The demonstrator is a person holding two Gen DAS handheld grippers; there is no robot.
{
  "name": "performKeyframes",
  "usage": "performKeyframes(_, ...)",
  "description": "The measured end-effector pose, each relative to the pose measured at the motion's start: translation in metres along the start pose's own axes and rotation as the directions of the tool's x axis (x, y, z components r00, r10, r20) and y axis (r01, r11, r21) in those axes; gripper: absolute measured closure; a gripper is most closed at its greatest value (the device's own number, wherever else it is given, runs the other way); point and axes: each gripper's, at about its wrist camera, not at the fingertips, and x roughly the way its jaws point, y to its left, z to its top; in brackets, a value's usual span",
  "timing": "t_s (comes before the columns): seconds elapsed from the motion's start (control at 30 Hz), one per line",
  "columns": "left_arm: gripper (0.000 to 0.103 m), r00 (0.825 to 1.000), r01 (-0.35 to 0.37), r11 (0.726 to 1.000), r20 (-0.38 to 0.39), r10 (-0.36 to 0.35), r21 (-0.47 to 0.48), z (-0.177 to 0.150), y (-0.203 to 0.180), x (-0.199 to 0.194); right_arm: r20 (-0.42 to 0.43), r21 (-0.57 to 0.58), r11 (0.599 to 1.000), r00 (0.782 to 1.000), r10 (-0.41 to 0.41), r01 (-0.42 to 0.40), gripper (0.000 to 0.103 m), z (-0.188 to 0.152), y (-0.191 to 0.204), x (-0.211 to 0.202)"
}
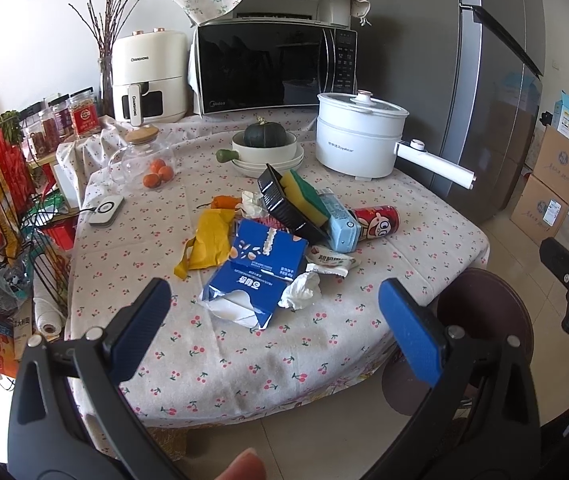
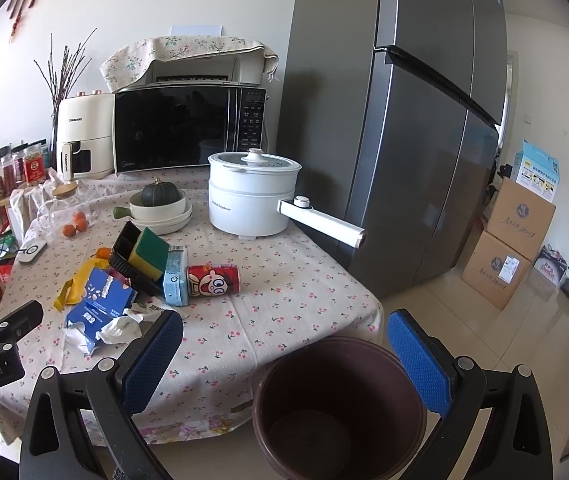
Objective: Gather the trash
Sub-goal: 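Reach the left tool to the blue tissue box and close on it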
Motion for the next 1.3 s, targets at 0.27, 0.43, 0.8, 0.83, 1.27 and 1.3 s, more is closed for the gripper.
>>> performKeyframes(0.27, 0.000, 0.989, 0.016, 1.000, -0.148, -0.014, 0.009, 0.034, 0.037, 0.038, -0.133, -0.081, 0.991, 0.987, 0.091, -0.102, 0.000, 0.031, 0.013, 0.030)
performKeyframes(0.43, 0.000, 0.953, 0.020, 1.000, -0.301, -0.024, -0.018, 0.042, 0.063, 0.082, -0.275, -0.044, 0.966, 0.933, 0.233, -0.254, 0.000, 0.052, 0.031, 0.070)
performKeyframes(0.8, 0.011, 0.863, 0.129, 0.988, -0.481, -0.152, -0.079, 0.025, 0.072, 0.173, -0.505, 0.118, 0.942, 0.798, 0.329, -0.313, 0.000, 0.021, 0.040, 0.168)
performKeyframes(0.83, 0.012, 0.858, 0.147, 0.986, -0.486, -0.165, -0.076, 0.025, 0.068, 0.180, -0.500, 0.128, 0.945, 0.803, 0.323, -0.300, 0.000, 0.023, 0.038, 0.173)
performKeyframes(1.27, 0.015, 0.864, 0.228, 0.972, -0.449, -0.227, -0.054, 0.043, 0.036, 0.228, -0.524, 0.131, 0.953, 0.798, 0.300, -0.273, 0.000, 0.026, 0.041, 0.191)
performKeyframes(1.3, 0.015, 0.863, 0.227, 0.971, -0.448, -0.235, -0.072, 0.043, 0.037, 0.231, -0.526, 0.127, 0.954, 0.797, 0.296, -0.270, 0.000, 0.025, 0.041, 0.191)
